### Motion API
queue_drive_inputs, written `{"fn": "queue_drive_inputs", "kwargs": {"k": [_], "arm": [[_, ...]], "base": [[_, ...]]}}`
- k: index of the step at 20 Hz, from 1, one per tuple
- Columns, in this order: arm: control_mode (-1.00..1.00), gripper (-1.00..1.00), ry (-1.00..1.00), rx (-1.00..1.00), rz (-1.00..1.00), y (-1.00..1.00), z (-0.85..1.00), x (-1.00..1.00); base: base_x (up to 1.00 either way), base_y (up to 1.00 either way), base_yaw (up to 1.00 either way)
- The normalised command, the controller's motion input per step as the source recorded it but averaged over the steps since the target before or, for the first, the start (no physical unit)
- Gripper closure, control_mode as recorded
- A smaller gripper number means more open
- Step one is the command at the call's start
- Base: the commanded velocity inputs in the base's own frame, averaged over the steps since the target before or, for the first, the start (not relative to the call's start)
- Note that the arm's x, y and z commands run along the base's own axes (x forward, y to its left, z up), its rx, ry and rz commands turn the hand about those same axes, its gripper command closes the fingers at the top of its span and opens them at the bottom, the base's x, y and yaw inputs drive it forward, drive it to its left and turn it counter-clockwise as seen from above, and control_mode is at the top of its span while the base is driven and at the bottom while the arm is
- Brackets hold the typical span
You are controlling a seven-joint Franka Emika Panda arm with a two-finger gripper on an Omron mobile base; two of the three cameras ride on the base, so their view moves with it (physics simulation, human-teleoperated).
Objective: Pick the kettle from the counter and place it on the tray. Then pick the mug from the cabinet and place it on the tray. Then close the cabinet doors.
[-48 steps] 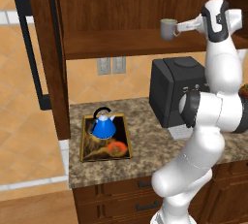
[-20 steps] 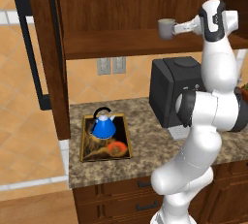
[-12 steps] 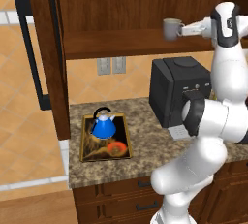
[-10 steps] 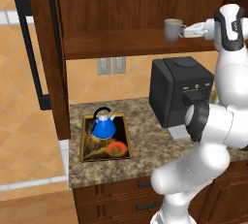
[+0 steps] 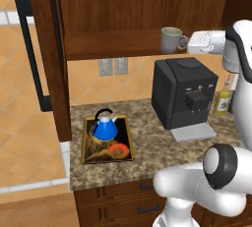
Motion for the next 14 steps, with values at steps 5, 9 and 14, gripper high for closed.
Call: {"fn": "queue_drive_inputs", "kwargs": {"k": [5, 9, 14], "arm": [[-1.00, 1.00, 0.00, 0.00, 0.23, 0.81, -0.17, -0.80], [-1.00, 1.00, 0.00, 0.02, 0.34, 0.73, -0.33, -0.57], [-1.00, 1.00, 0.00, 0.03, 0.36, 0.42, -0.47, -0.50]], "base": [[0.00, 0.00, 0.00], [0.00, 0.00, 0.00], [0.00, 0.00, 0.00]]}}
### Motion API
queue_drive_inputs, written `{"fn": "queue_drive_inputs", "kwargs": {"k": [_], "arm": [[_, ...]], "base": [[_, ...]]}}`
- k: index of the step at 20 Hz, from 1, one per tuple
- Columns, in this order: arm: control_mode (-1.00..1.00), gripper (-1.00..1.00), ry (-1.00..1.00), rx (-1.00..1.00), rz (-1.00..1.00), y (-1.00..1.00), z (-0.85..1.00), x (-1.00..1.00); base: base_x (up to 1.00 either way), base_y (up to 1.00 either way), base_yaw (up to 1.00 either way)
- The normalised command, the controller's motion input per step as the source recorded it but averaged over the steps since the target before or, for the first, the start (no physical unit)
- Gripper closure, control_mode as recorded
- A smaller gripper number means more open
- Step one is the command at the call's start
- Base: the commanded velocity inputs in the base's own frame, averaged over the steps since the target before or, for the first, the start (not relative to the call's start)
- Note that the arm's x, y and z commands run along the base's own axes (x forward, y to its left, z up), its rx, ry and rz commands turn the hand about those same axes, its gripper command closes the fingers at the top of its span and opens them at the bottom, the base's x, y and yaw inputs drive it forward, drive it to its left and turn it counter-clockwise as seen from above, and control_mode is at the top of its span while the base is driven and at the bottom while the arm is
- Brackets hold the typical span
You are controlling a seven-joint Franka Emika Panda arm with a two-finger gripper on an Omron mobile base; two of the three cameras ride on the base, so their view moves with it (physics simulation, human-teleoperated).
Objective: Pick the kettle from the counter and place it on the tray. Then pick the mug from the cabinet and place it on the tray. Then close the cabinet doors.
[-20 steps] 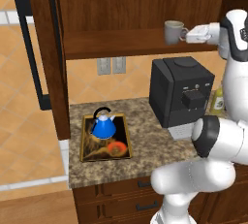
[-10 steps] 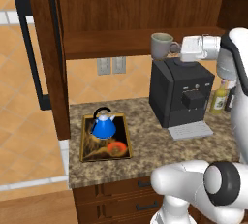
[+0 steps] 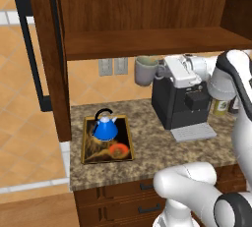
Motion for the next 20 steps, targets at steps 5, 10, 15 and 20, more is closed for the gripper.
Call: {"fn": "queue_drive_inputs", "kwargs": {"k": [5, 10, 15, 20], "arm": [[-1.00, 1.00, 0.00, 0.00, 0.23, 0.29, -0.57, -0.39], [-1.00, 1.00, 0.00, 0.00, 0.04, 0.31, -0.62, -0.24], [-1.00, 1.00, 0.00, -0.03, 0.00, 0.22, -0.67, -0.22], [-1.00, 1.00, 0.00, -0.07, 0.00, 0.23, -0.67, -0.13]], "base": [[0.00, 0.00, 0.00], [0.00, 0.00, 0.00], [0.00, 0.00, 0.00], [0.00, 0.00, 0.00]]}}
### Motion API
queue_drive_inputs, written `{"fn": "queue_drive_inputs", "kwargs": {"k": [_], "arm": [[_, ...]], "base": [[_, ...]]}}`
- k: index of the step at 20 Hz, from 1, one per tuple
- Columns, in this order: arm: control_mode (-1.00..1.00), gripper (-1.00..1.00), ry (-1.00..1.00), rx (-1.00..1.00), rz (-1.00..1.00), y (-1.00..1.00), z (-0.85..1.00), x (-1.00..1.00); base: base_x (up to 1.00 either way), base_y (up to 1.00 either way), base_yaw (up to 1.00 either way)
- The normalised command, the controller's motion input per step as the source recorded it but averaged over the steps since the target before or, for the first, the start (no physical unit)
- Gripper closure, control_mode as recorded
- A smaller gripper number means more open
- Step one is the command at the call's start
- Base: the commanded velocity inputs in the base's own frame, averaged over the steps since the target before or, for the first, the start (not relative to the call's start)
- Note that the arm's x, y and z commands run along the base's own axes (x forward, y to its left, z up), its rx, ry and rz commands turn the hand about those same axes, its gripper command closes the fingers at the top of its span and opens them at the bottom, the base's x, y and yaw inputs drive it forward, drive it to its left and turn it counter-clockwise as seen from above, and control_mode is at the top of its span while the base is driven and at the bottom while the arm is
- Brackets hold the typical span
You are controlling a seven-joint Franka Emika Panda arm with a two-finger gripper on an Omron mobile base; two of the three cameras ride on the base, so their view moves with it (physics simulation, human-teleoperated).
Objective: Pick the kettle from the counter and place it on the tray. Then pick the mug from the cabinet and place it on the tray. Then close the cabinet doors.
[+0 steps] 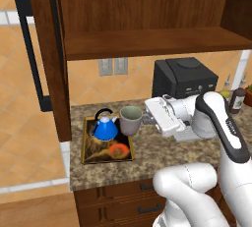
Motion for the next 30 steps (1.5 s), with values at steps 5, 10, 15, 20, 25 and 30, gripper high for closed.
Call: {"fn": "queue_drive_inputs", "kwargs": {"k": [5, 10, 15, 20, 25, 30], "arm": [[-1.00, 1.00, 0.00, -0.06, 0.00, 0.18, -0.65, -0.01], [-1.00, 1.00, -0.04, 0.00, 0.06, 0.03, -0.61, 0.16], [-1.00, 1.00, -0.11, 0.00, 0.08, 0.00, -0.57, 0.19], [-1.00, 1.00, -0.01, 0.00, 0.06, 0.03, -0.59, 0.31], [-1.00, 1.00, 0.00, 0.01, 0.04, 0.04, -0.58, 0.34], [-1.00, 1.00, -0.03, 0.06, 0.00, 0.09, -0.52, 0.29]], "base": [[0.00, 0.00, 0.00], [0.00, 0.00, 0.00], [0.00, 0.00, 0.00], [0.00, 0.00, 0.00], [0.00, 0.00, 0.00], [0.00, 0.00, 0.00]]}}
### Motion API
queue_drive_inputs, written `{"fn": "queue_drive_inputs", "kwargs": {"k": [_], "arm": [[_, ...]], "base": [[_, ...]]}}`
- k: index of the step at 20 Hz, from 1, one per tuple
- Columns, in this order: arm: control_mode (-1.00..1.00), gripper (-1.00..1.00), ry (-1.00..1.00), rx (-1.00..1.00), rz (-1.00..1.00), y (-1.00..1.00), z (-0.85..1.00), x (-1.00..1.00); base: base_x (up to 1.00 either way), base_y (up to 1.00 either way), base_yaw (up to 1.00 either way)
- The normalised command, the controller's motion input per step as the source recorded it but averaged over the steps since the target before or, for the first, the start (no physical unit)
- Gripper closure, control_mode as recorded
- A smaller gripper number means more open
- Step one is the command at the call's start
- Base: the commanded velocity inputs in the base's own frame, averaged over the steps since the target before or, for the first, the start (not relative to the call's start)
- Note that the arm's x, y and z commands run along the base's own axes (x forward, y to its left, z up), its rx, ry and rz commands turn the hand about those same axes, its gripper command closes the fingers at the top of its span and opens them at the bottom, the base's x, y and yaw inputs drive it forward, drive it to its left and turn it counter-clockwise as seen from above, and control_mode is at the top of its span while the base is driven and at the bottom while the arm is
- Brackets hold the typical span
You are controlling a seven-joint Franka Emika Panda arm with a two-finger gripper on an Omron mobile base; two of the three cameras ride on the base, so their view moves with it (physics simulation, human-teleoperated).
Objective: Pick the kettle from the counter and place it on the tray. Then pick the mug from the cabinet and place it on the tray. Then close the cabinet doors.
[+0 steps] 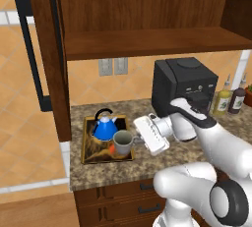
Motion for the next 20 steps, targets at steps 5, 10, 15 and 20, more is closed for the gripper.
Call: {"fn": "queue_drive_inputs", "kwargs": {"k": [5, 10, 15, 20], "arm": [[-1.00, 1.00, 0.00, 0.05, 0.00, 0.07, -0.41, 0.32], [-1.00, 1.00, 0.00, 0.01, 0.00, 0.00, -0.40, 0.29], [-1.00, 1.00, 0.00, 0.00, 0.00, 0.00, -0.31, 0.29], [-1.00, 1.00, 0.00, 0.03, 0.00, 0.00, -0.25, 0.31]], "base": [[0.00, 0.00, 0.00], [0.00, 0.00, 0.00], [0.00, 0.00, 0.00], [0.00, 0.00, 0.00]]}}
